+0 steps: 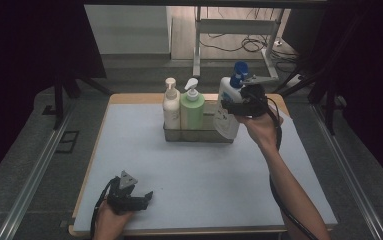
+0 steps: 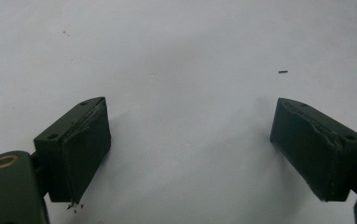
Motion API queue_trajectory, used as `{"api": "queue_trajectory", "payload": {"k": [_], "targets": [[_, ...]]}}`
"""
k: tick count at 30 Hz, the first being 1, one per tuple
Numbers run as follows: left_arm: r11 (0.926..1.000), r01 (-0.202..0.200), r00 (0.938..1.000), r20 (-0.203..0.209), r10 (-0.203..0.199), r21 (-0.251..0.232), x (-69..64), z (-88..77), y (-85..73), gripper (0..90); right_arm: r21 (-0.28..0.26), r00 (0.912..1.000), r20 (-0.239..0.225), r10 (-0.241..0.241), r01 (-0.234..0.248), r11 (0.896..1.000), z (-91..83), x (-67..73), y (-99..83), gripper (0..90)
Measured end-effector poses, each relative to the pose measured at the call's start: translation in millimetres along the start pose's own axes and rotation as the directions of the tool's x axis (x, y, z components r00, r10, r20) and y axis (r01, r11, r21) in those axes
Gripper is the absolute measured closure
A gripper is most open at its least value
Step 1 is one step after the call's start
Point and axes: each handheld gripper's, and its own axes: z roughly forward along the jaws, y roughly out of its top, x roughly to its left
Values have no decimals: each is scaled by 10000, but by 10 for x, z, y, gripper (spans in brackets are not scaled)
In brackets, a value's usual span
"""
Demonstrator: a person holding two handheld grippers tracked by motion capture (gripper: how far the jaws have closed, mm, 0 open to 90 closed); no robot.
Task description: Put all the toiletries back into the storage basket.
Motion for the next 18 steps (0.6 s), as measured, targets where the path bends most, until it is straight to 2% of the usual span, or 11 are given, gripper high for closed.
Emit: {"api": "queue_trajectory", "payload": {"k": [18], "targets": [[10000, 0, 10000, -3, 0, -11, 0, 0, -1, 120, -72, 9991, 354, 244, -241, 9997, 265, -62, 147, 407]]}}
